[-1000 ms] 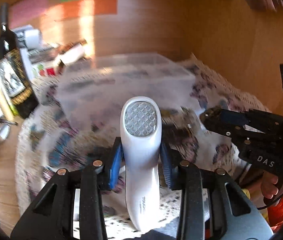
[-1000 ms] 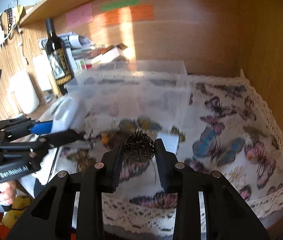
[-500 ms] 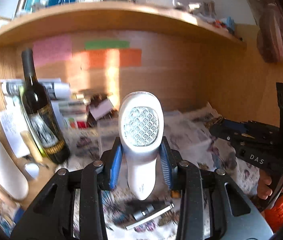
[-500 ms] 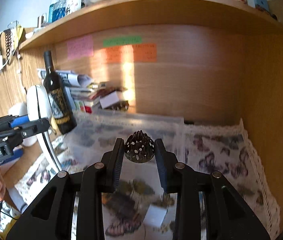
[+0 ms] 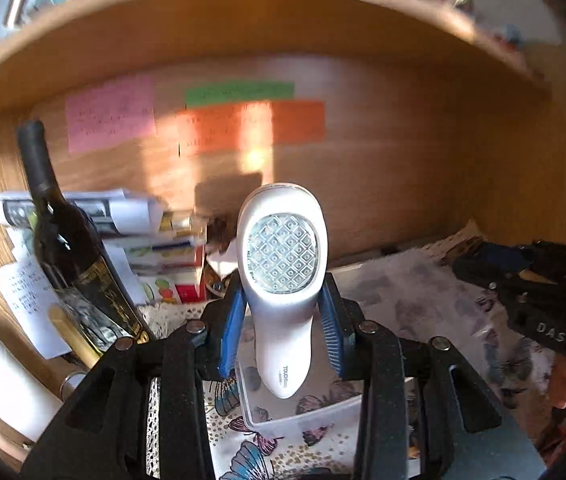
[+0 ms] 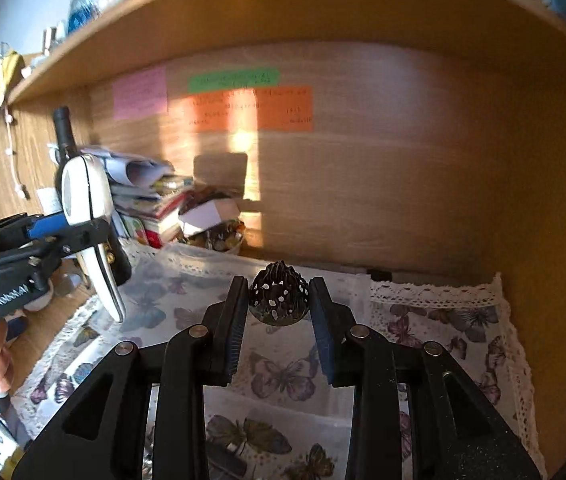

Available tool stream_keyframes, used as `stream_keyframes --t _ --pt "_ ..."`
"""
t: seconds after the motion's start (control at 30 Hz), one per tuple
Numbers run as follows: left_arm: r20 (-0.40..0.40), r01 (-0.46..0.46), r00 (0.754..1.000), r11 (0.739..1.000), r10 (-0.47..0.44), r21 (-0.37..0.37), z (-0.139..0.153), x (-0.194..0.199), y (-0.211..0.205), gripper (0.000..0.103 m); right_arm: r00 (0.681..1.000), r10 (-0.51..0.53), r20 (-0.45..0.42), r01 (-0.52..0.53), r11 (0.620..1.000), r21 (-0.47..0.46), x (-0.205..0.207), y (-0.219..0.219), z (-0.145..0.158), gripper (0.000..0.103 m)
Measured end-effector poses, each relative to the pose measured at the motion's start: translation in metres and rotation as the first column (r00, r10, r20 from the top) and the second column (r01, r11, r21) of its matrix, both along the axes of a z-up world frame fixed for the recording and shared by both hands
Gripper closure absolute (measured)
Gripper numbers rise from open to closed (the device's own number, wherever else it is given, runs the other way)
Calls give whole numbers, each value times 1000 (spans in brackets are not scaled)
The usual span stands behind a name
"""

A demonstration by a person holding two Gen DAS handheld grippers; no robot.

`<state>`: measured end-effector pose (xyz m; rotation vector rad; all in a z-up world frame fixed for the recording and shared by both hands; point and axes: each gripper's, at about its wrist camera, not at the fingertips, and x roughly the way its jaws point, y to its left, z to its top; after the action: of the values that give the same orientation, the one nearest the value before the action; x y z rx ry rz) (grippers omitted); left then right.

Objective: Organize rigid objects
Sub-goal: 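Carry both items into the clear box and open both grippers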

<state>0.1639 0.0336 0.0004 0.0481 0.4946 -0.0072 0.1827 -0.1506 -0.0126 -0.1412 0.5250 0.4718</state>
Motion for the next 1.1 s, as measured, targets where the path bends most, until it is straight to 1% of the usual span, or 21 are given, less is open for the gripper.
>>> stream_keyframes --t 0.17,0.3,0.4,0.5,0.6,0.67,0.87,0.93,1.07,1.1 --pt "-99 30 995 1000 -29 5 -28 26 -5 67 998 -7 -67 4 999 -46 24 13 -23 74" --pt "-177 67 982 998 -65 2 -47 43 -13 67 992 -5 -127 -5 997 -79 39 19 -41 74" --pt "-196 68 979 997 -62 25 -55 51 -18 67 987 -11 -158 -5 995 -104 45 23 -53 74" --pt "-237 86 968 996 -83 0 -64 63 -20 67 981 -7 -196 -14 994 -108 51 25 -62 74" --pt "-275 90 957 996 -89 -12 -72 72 -23 67 978 -12 -207 -15 992 -127 56 25 -69 74" --pt "-279 84 957 996 -81 -4 -76 75 -23 67 977 -6 -212 -22 991 -130 55 26 -71 74" --pt "-301 78 950 996 -86 -38 -76 76 -19 67 976 2 -217 -32 990 -137 58 29 -76 74" --pt "-292 77 952 996 -85 -40 -73 71 -17 66 978 6 -209 -35 990 -135 57 28 -74 74" --pt "-264 82 960 996 -91 -42 -63 61 -19 64 983 3 -182 -27 992 -127 51 26 -65 70" --pt "-254 84 963 995 -93 -45 -59 57 -19 62 985 5 -172 -27 992 -122 48 24 -62 69"
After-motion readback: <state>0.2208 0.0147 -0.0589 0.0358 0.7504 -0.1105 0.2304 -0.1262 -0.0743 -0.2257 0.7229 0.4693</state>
